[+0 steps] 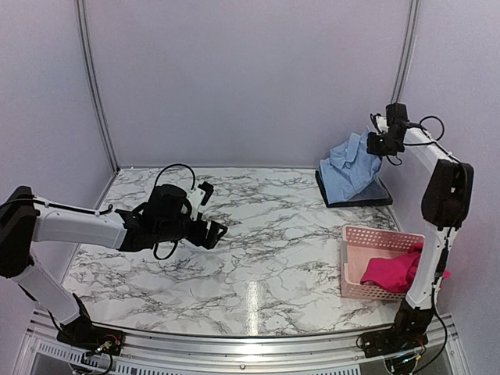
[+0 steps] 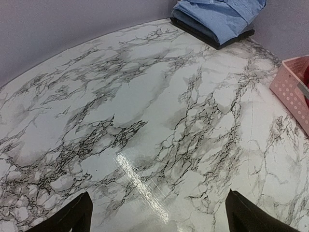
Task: Fold and stack the mixed laundry pile
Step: Move the square-folded shirt to the corner of the board.
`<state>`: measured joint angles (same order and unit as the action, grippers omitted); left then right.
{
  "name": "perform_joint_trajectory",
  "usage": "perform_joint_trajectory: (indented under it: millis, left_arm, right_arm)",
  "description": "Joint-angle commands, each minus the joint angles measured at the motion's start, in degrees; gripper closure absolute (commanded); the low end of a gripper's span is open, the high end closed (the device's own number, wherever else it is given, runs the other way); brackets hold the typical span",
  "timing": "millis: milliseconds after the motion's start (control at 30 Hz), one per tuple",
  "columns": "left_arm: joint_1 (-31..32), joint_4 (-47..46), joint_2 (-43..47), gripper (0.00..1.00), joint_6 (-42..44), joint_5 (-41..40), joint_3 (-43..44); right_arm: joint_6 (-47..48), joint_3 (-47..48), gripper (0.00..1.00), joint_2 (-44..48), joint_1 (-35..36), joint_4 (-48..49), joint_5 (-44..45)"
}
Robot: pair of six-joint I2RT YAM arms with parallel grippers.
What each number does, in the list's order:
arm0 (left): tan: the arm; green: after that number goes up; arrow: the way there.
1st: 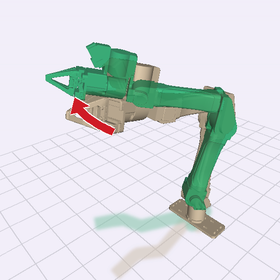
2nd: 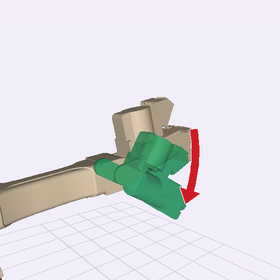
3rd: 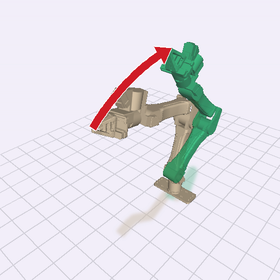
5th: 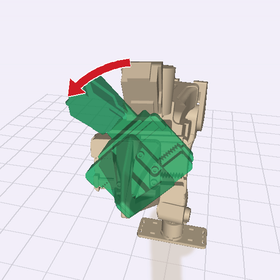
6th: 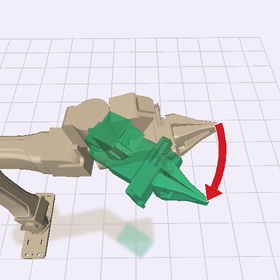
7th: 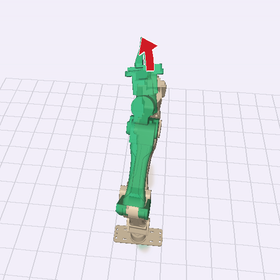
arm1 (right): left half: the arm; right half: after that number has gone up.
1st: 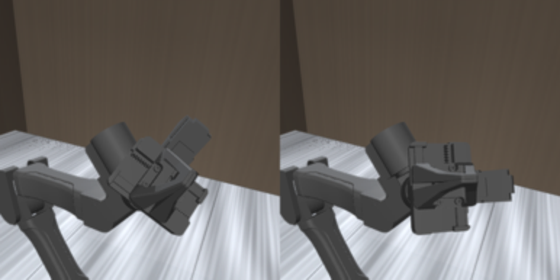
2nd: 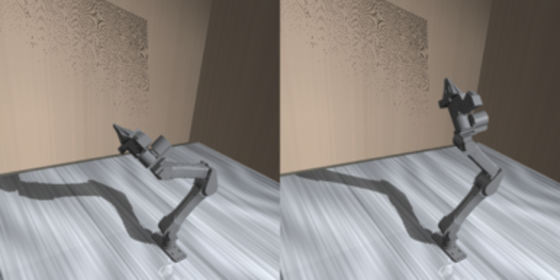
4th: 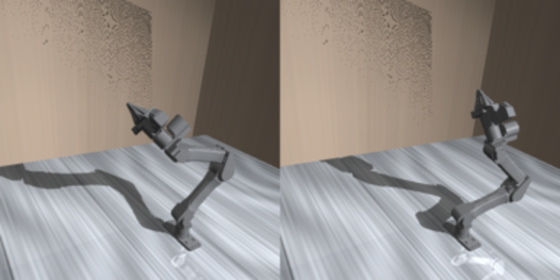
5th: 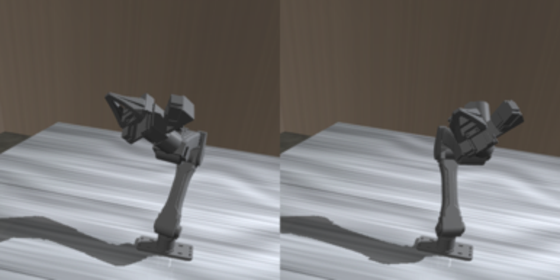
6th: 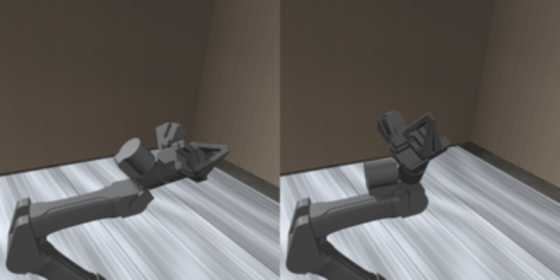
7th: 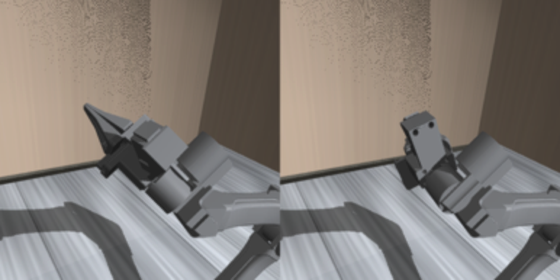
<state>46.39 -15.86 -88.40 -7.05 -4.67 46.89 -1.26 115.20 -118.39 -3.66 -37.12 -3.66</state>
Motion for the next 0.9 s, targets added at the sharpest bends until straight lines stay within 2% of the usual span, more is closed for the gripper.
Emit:
perform_joint_trajectory:
  millis: [0,100,133,233,300,400,533,733,800,867]
  left_arm:
    - [-0.2,1.4,-0.8,0.01,0.3,-0.6,1.7]
    - [-0.2,1.7,-1.2,0.01,0.2,-1.0,2.2]
    - [-0.2,1.9,-1.6,0.01,0.2,-1.3,2.5]
    - [-0.2,3.8,-2.3,0.01,-0.4,-2.9,4.1]
    - [-0.3,6.8,-2.9,0.01,-1.1,-5.1,6.2]
    - [-0.7,10.2,-4.0,0.01,-1.8,-6.8,9.2]
    - [-0.8,12.6,-4.7,0.01,-2.0,-9.5,11.3]
    - [-1.4,11.4,-1.5,0.01,-7.5,-17.2,10.3]
    - [-2.1,14.3,-1.1,0.01,-11.5,-21.3,11.7]
    - [-3.4,18.2,-1.6,0.01,-13.1,-20.8,13.8]
  right_arm:
    - [1.2,-0.9,1.0,0.3,-2.9,5.5,-2.7]
    - [0.9,-2.3,1.0,-0.7,-4.8,7.4,-3.6]
    - [0.8,-2.3,0.95,-1.2,-5.3,7.7,-3.4]
    - [0.9,-1.6,0.53,-3.1,-6.2,7.5,-0.9]
    - [0.8,-0.3,0.37,-4.1,-6.7,7.1,1.8]
    - [0.9,2.6,0.23,-4.9,-7.1,6.5,3.4]
    - [1.2,5.9,0.22,-5.5,-7.4,5.2,4.7]
    - [1.1,3.3,0.21,-3.3,-7.4,5.7,1.0]
    - [1.0,2.5,0.19,-2.4,-7.4,5.5,-0.7]
    - [0.5,1.8,0.16,-0.8,-7.4,5.6,-2.3]
